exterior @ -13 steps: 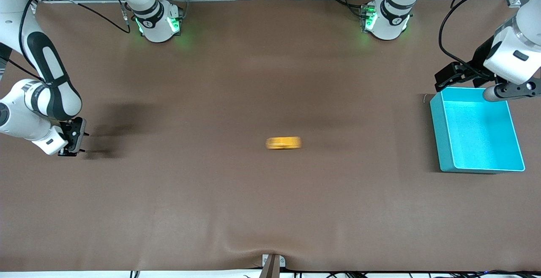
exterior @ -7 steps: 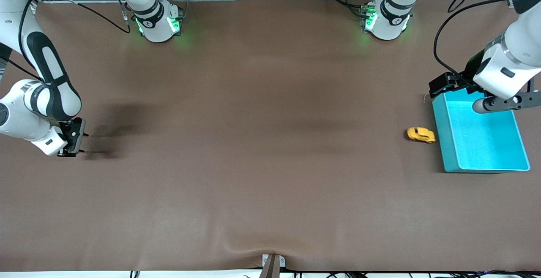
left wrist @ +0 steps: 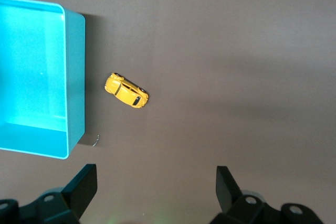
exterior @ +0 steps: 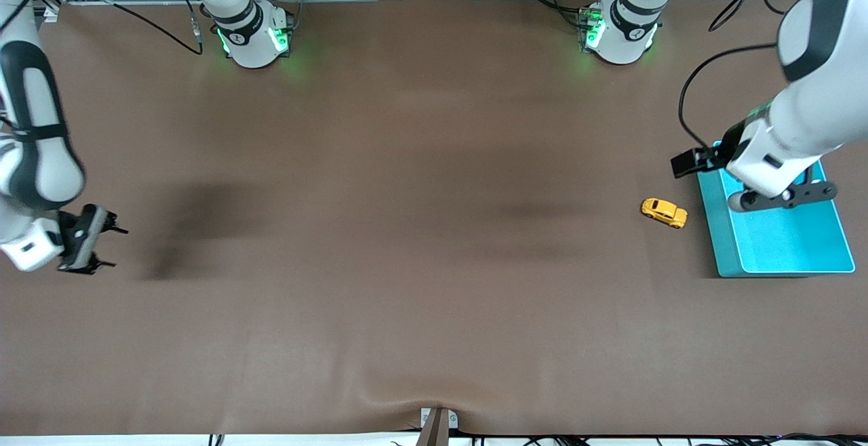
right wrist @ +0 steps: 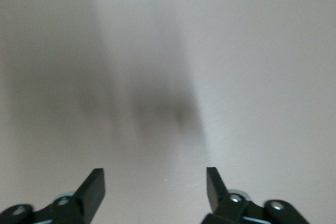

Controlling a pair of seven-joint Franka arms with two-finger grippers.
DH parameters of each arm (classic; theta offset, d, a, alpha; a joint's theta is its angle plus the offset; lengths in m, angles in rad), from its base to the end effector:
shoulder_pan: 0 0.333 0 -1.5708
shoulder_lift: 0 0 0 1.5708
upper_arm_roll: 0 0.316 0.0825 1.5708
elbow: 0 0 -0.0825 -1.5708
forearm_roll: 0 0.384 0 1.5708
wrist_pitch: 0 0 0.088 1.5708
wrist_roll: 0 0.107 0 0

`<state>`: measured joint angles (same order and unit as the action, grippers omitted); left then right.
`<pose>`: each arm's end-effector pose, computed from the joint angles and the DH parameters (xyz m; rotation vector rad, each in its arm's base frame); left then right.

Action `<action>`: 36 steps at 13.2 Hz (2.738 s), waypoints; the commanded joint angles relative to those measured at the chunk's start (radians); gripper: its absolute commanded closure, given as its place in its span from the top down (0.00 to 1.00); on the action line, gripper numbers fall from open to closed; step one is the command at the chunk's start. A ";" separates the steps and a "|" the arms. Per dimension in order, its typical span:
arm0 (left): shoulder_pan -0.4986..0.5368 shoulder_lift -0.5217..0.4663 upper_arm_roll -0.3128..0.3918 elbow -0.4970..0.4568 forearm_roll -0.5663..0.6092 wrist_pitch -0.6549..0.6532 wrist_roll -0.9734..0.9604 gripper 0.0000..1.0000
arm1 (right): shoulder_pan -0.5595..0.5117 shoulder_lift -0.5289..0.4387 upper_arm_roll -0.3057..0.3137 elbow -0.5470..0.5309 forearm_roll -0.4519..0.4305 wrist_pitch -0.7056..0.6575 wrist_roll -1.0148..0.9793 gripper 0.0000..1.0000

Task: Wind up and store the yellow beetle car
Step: 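Lower the left gripper onto the car while the right gripper withdraws, then lift the car with the left gripper and carry it into the bin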

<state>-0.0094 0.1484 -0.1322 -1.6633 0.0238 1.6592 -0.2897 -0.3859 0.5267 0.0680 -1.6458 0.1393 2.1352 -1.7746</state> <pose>0.5864 -0.0770 0.5034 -3.0890 -0.2230 0.2278 0.6439 -0.2112 0.3064 -2.3449 -1.9183 -0.1699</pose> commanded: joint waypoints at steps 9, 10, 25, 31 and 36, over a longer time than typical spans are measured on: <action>0.097 0.072 -0.003 -0.504 0.090 0.525 -0.497 1.00 | 0.064 -0.059 0.032 0.256 0.048 -0.222 0.605 1.00; 0.097 0.107 -0.003 -0.515 0.090 0.574 -0.555 1.00 | 0.071 -0.062 0.032 0.276 0.048 -0.222 0.662 1.00; 0.201 0.267 -0.001 -0.516 0.091 0.801 -0.798 1.00 | 0.141 -0.312 0.021 0.256 -0.010 -0.467 1.577 1.00; 0.197 0.277 -0.003 -0.513 0.091 0.803 -0.813 0.61 | 0.179 -0.340 0.029 0.248 -0.113 -0.534 1.578 1.00; 0.169 0.226 -0.004 -0.507 0.090 0.777 -0.812 0.05 | 0.252 -0.359 0.030 0.256 -0.136 -0.537 1.655 1.00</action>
<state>0.1820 0.4191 -0.1351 -2.1694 0.0934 2.4512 -1.0710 -0.1576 0.2088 0.1006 -1.3673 0.0337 1.6006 -0.1566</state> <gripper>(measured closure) 0.537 0.000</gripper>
